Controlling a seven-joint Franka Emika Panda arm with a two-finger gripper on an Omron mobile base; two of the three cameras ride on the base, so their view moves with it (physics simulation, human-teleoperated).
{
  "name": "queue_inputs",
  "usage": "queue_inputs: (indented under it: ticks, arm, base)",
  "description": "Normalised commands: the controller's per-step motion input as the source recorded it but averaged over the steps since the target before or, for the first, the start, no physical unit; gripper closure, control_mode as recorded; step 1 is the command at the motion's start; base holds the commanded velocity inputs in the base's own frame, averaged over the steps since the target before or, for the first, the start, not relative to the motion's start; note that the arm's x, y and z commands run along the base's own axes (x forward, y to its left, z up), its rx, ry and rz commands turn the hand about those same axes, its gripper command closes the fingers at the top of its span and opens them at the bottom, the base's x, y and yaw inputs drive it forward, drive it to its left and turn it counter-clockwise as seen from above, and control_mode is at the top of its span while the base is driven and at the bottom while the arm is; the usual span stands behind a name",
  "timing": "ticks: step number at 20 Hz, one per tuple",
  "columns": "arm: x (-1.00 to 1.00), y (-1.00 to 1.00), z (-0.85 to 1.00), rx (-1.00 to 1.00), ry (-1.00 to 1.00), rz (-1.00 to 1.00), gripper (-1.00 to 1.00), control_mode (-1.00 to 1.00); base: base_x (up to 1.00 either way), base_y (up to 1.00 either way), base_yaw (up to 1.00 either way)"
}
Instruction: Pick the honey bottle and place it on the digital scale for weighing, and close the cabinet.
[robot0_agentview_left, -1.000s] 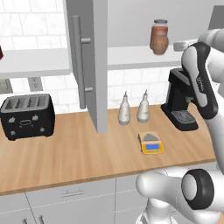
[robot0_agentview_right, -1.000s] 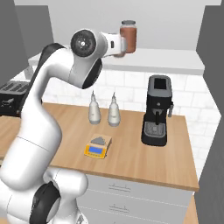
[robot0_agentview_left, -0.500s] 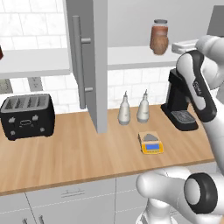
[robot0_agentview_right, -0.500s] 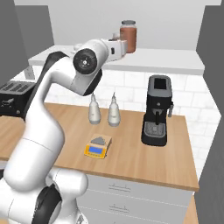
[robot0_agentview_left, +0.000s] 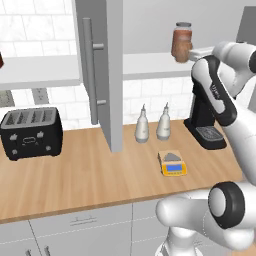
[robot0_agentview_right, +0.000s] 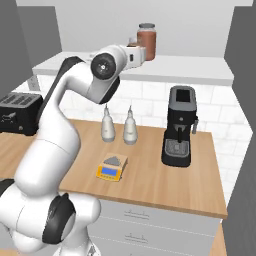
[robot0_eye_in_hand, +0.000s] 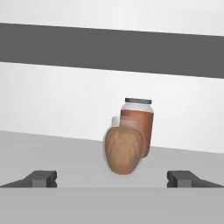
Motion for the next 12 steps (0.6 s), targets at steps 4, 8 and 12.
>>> queue_inputs:
  ticks: [4,8,12]
  arm:
    - [0.22,-0.05,0.02,0.00,0.01,0.02,-1.00,-1.00]
    - [0.25,-0.03,0.01,0.00,0.00,0.01,-1.00,-1.00]
    - [0.21,-0.04,0.03,0.00,0.00,0.02,-1.00,-1.00]
  base:
    - [0.00,0.00,0.00]
    - [0.00,0.00,0.00]
    - [0.00,0.00,0.00]
